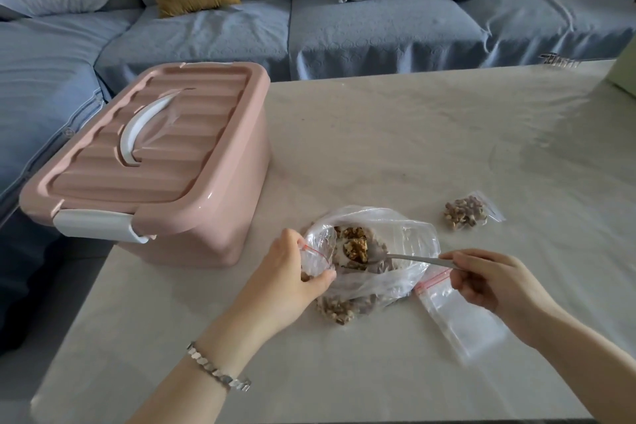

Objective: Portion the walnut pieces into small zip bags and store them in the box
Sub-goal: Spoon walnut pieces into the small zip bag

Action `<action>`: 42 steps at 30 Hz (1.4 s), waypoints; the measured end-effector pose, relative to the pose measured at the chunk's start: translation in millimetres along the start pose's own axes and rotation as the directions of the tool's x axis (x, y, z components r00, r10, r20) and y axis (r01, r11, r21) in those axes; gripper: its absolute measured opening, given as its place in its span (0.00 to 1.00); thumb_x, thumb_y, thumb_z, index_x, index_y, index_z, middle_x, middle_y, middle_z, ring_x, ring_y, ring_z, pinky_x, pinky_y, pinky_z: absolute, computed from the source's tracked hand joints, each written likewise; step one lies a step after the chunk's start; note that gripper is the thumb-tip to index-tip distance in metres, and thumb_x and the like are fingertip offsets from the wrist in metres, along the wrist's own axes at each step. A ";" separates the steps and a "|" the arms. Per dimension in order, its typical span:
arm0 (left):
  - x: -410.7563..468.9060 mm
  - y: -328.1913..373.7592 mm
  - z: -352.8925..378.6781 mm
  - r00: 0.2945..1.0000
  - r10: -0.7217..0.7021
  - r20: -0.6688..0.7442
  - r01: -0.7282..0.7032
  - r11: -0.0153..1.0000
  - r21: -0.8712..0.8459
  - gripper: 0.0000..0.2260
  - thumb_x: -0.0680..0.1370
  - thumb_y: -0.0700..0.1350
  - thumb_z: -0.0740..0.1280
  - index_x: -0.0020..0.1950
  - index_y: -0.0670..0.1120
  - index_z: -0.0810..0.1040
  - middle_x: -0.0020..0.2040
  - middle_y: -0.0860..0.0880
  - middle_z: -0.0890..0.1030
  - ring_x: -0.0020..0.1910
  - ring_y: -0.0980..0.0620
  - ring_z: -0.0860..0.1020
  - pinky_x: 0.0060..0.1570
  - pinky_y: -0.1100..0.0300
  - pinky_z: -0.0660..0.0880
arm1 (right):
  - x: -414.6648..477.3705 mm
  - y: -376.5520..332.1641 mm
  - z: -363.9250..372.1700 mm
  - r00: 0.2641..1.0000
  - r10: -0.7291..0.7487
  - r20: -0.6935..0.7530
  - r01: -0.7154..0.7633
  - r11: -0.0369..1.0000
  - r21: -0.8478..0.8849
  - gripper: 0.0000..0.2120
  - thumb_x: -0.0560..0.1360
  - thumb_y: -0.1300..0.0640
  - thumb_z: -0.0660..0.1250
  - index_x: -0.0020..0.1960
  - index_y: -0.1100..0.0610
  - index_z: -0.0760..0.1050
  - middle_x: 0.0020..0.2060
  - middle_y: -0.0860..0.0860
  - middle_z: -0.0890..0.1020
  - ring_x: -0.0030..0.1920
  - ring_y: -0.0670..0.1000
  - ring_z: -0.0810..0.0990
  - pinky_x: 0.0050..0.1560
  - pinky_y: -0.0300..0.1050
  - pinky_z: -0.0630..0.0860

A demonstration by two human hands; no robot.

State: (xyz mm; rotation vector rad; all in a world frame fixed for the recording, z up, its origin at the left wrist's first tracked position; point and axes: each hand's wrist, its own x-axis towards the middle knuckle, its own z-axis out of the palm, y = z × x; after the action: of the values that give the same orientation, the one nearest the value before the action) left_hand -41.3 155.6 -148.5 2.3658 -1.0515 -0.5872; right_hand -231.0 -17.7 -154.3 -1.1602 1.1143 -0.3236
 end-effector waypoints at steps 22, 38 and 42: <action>16.5 55.4 20.9 0.983 0.181 -0.038 -0.185 0.951 -0.246 0.19 0.74 0.53 0.68 0.53 0.51 0.58 0.43 0.61 0.73 0.37 0.72 0.70 0.39 0.83 0.64 | -65.8 -101.3 5.6 0.804 -0.542 0.244 0.566 0.572 -0.594 0.12 0.74 0.56 0.61 0.35 0.54 0.79 0.23 0.51 0.79 0.20 0.48 0.72 0.21 0.34 0.65; 9.5 42.9 20.4 0.972 0.211 -0.107 -0.231 0.946 -0.229 0.19 0.75 0.52 0.67 0.53 0.52 0.57 0.44 0.65 0.69 0.41 0.77 0.69 0.40 0.81 0.64 | -74.5 -86.6 12.3 0.686 -0.622 0.377 0.674 0.350 -0.650 0.09 0.71 0.49 0.58 0.36 0.46 0.75 0.23 0.42 0.76 0.22 0.45 0.71 0.23 0.34 0.66; 10.1 34.0 18.9 0.972 0.205 -0.120 -0.226 0.951 -0.212 0.20 0.74 0.54 0.67 0.53 0.53 0.56 0.46 0.61 0.73 0.49 0.65 0.74 0.44 0.73 0.70 | -70.4 -90.7 3.5 0.691 -0.671 0.269 0.678 0.473 -0.563 0.08 0.70 0.50 0.60 0.40 0.46 0.77 0.22 0.45 0.77 0.21 0.46 0.71 0.22 0.32 0.66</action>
State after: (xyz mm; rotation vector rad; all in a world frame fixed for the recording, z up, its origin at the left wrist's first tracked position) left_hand -64.7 123.1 -145.5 2.0308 -1.1195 -0.4785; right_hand -232.1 -4.1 -40.1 -2.2297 0.6879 -0.5803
